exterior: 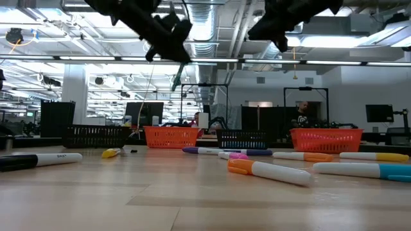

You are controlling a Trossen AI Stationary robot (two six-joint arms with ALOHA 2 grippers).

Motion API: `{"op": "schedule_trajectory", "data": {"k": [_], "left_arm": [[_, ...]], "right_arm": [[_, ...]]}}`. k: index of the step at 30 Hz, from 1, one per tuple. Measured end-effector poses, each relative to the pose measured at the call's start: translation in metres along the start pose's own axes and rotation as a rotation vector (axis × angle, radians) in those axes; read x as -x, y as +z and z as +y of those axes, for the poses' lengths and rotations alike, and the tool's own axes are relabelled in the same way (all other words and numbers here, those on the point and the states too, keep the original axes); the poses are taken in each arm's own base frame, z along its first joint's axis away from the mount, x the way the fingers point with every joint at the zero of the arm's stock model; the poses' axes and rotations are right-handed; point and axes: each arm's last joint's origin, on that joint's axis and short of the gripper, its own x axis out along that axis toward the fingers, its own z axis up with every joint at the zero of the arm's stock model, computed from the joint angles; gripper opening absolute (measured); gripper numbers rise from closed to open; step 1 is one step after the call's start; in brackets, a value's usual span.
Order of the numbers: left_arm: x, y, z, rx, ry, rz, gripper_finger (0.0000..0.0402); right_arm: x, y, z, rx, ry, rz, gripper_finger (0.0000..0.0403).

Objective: Pick & Place Markers
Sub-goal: Put the green marker into the left orange bin

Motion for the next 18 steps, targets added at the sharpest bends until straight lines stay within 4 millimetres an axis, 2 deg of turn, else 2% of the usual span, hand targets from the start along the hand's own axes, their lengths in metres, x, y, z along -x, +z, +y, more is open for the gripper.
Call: {"op": "schedule_trajectory", "data": {"k": [7, 13, 18], "left_arm": [[-0.035, -0.026, 0.012, -0.160, 0.055, 0.153, 0.0038], [-0.066, -0.032, 0.017, -0.299, 0.069, 0.257, 0.0036], [-0.086, -0.039, 0.028, -0.384, 0.089, 0.364, 0.0037]], "right_arm": [[0.008, 0.005, -0.022, 0.083, -0.077, -0.032, 0.0056], [0.014, 0.010, -0.035, 0.115, -0.109, -0.072, 0.0056], [0.019, 0.012, -0.043, 0.124, -0.094, -0.086, 0.0056]]}}
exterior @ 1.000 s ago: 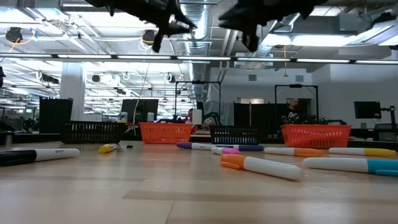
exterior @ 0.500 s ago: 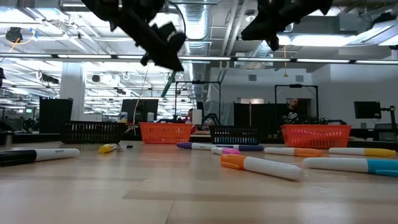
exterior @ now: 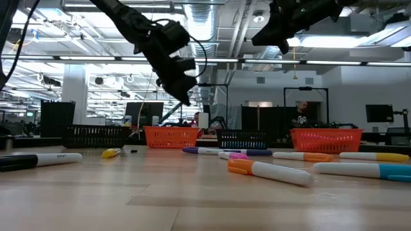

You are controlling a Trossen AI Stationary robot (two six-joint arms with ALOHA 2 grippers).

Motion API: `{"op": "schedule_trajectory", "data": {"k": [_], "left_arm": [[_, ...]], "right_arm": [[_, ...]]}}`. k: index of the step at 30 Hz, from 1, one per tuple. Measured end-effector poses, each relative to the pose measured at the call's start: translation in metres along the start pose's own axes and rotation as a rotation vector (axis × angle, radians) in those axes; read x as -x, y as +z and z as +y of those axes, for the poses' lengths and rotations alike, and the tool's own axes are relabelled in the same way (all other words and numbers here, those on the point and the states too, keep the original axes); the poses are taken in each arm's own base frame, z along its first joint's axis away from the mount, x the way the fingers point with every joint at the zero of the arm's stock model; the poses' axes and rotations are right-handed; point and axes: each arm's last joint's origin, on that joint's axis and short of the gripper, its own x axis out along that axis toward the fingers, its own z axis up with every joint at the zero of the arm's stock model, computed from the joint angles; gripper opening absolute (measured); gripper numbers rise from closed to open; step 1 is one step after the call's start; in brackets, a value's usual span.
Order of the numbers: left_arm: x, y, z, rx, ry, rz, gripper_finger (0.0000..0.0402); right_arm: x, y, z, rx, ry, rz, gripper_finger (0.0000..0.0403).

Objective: Pick & Place Markers
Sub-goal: Put the green marker into the left orange bin

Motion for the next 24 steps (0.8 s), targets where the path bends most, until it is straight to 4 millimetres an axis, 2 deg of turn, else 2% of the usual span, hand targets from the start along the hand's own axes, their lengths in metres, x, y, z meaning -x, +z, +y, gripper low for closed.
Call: {"op": "schedule_trajectory", "data": {"k": [7, 13, 18, 24], "left_arm": [[-0.009, -0.012, 0.012, 0.001, 0.010, 0.098, 0.0042], [-0.011, -0.013, 0.005, -0.016, -0.046, 0.106, 0.0035], [-0.011, -0.013, 0.004, -0.034, -0.047, 0.106, 0.0043], [-0.015, -0.014, 0.002, -0.090, -0.064, 0.100, 0.0034]], "right_arm": [[0.006, -0.004, -0.017, 0.011, 0.014, -0.181, 0.0056], [0.021, -0.025, -0.025, -0.035, -0.025, -0.351, 0.0056], [0.034, -0.045, -0.020, -0.025, -0.026, -0.376, 0.0056], [0.052, -0.057, -0.018, 0.012, 0.104, -0.370, 0.0056]]}}
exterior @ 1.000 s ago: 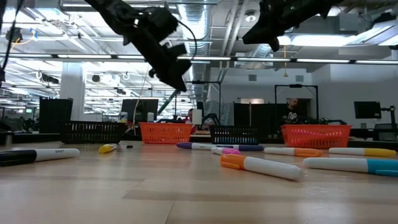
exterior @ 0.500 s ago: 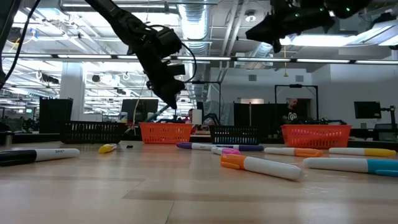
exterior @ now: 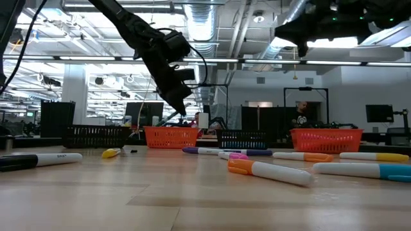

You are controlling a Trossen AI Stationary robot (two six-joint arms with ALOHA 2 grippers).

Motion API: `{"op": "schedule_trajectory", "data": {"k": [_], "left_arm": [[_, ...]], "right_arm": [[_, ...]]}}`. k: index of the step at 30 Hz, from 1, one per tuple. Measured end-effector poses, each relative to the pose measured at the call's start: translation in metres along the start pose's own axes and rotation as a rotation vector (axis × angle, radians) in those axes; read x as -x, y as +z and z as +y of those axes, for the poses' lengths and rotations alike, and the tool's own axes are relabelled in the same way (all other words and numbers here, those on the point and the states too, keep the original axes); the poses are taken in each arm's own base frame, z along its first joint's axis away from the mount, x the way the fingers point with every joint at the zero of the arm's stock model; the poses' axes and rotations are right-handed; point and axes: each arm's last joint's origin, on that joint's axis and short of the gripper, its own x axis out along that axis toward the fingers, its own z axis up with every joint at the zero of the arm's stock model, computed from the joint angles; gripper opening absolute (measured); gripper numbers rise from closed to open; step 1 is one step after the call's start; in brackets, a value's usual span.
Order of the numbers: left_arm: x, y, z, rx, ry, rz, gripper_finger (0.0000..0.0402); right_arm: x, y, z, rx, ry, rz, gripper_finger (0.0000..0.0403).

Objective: Pick & Place Markers
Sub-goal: Put the green marker into the left orange bin

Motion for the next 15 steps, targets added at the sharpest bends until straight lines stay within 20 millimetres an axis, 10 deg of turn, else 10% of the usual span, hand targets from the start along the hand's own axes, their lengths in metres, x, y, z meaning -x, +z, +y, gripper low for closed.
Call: {"op": "schedule_trajectory", "data": {"k": [15], "left_arm": [[-0.031, -0.001, -0.013, -0.026, -0.042, 0.060, 0.0043]], "right_arm": [[0.023, -0.004, -0.002, -0.040, 0.039, 0.074, 0.0056]]}}
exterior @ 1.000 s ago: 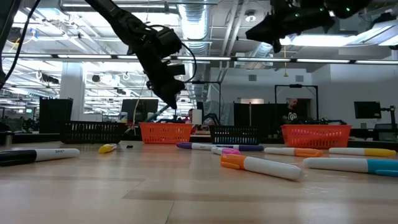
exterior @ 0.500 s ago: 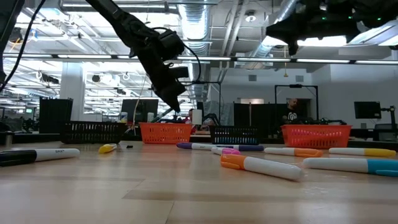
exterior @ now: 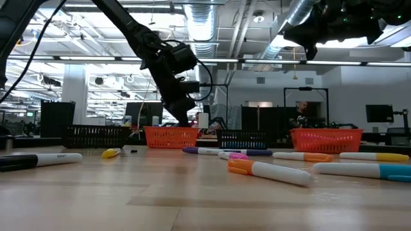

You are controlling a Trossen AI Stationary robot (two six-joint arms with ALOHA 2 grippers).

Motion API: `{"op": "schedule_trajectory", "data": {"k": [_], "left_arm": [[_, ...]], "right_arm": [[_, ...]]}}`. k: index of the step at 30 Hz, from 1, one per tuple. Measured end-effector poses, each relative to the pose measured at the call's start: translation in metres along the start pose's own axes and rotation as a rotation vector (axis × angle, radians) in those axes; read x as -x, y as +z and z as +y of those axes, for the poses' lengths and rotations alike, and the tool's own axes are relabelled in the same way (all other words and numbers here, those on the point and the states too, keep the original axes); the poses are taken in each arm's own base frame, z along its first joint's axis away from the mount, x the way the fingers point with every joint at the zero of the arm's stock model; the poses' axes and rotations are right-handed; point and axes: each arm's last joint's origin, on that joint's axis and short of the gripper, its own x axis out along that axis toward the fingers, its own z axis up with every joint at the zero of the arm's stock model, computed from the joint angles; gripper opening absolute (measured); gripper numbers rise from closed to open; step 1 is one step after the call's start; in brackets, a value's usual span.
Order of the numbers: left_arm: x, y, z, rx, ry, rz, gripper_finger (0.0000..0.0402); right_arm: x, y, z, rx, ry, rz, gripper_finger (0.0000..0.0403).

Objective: Pick & Place Markers
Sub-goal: Put the green marker into the left orange bin

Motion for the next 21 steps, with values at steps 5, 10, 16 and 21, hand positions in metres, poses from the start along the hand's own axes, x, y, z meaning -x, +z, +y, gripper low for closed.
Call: {"op": "schedule_trajectory", "data": {"k": [5, 10, 16, 21], "left_arm": [[0.003, 0.001, 0.000, 0.001, 0.000, -0.009, 0.0073], [0.003, 0.002, -0.003, -0.006, -0.004, -0.011, 0.0090], [0.023, 0.010, -0.001, 0.036, 0.023, -0.060, 0.0125], [0.072, 0.027, -0.004, 0.091, 0.041, -0.196, 0.0144]], "right_arm": [[0.002, 0.000, -0.002, -0.001, -0.016, -0.004, 0.0056], [0.002, 0.000, -0.003, -0.002, -0.020, -0.004, 0.0056], [0.002, 0.000, -0.002, -0.002, -0.014, -0.003, 0.0056], [0.002, -0.002, -0.004, -0.024, -0.034, 0.013, 0.0056]]}}
